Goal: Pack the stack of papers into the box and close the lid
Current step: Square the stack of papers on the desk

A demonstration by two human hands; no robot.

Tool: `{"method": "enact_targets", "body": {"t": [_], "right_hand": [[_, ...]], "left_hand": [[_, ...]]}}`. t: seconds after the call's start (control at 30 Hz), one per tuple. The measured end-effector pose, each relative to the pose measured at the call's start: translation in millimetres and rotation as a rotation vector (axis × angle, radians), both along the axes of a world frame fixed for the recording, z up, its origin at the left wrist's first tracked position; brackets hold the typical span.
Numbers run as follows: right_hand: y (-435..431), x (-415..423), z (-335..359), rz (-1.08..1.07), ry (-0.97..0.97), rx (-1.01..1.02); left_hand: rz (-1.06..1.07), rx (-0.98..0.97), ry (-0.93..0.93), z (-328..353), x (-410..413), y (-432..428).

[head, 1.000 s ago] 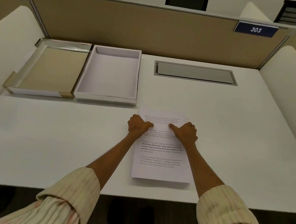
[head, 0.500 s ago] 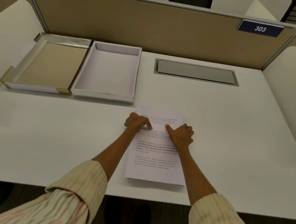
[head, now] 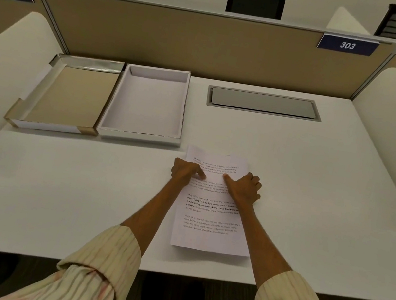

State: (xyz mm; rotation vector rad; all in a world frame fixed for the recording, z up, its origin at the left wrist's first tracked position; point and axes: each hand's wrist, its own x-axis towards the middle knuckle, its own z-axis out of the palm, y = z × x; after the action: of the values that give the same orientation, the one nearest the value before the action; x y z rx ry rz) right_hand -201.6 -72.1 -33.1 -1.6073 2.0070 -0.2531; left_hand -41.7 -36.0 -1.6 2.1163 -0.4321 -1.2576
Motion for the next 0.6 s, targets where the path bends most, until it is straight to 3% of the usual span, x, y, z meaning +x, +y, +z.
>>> {"method": "enact_targets", "body": {"t": [0.2,0.33,0.43,0.6], "right_hand": [[-0.3,-3.4,0.5,-0.025,-0.042,0.018],[-4.8,-9.4,-1.6,-0.030,-0.132,0.051],[-15.9,-26.3,-1.4,-0.033,-0.333,0.099],[-22.6,-56.5,11.5,0.069,-0.851,0.258]], "left_hand": [[0.131,-0.100,0.266,1.1,4.6,13.2],[0.176,-0.159,0.346,-1.1,1.0,21.3],[0.188,-0.233,0.345,2.8,-4.7,21.5],[0.077,-0.383,0.366,16.9,-5.5,33.8]]}}
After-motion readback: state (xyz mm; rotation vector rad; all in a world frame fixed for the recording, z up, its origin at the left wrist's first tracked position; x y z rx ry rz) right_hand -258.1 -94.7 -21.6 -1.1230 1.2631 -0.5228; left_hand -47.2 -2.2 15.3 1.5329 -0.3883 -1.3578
